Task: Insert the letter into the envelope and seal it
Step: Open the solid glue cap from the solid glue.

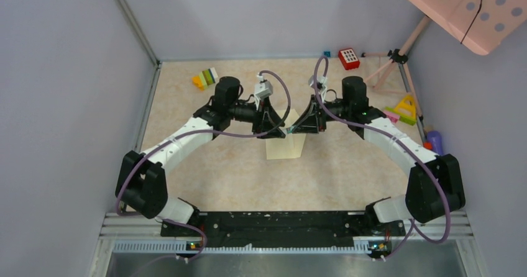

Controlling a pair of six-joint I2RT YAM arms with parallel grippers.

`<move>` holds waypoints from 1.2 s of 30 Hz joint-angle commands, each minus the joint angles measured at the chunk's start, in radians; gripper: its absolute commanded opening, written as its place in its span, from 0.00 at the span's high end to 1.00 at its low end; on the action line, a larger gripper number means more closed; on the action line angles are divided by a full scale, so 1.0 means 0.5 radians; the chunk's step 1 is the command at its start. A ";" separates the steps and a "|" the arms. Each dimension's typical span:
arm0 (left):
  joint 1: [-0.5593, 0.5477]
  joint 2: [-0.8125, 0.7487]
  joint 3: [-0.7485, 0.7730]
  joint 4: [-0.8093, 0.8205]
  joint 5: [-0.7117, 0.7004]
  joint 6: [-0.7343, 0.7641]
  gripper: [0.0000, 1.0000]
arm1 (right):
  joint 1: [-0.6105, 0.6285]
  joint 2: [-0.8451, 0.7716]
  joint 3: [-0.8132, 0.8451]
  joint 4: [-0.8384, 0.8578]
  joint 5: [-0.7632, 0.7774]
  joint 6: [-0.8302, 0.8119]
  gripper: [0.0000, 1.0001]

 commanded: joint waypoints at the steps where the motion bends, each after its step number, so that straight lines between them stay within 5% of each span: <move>1: -0.015 0.031 0.015 0.045 0.048 0.038 0.40 | 0.002 -0.010 0.002 0.129 -0.069 0.022 1.00; 9: -0.026 0.060 0.042 -0.064 0.004 0.112 0.46 | -0.001 -0.016 -0.002 0.129 -0.069 0.012 1.00; 23: -0.044 0.060 0.095 -0.253 -0.045 0.262 0.99 | -0.024 -0.022 0.026 0.050 -0.024 -0.070 1.00; 36: 0.106 -0.049 0.133 -0.732 -0.141 0.756 1.00 | -0.182 -0.117 0.038 0.069 -0.058 -0.031 1.00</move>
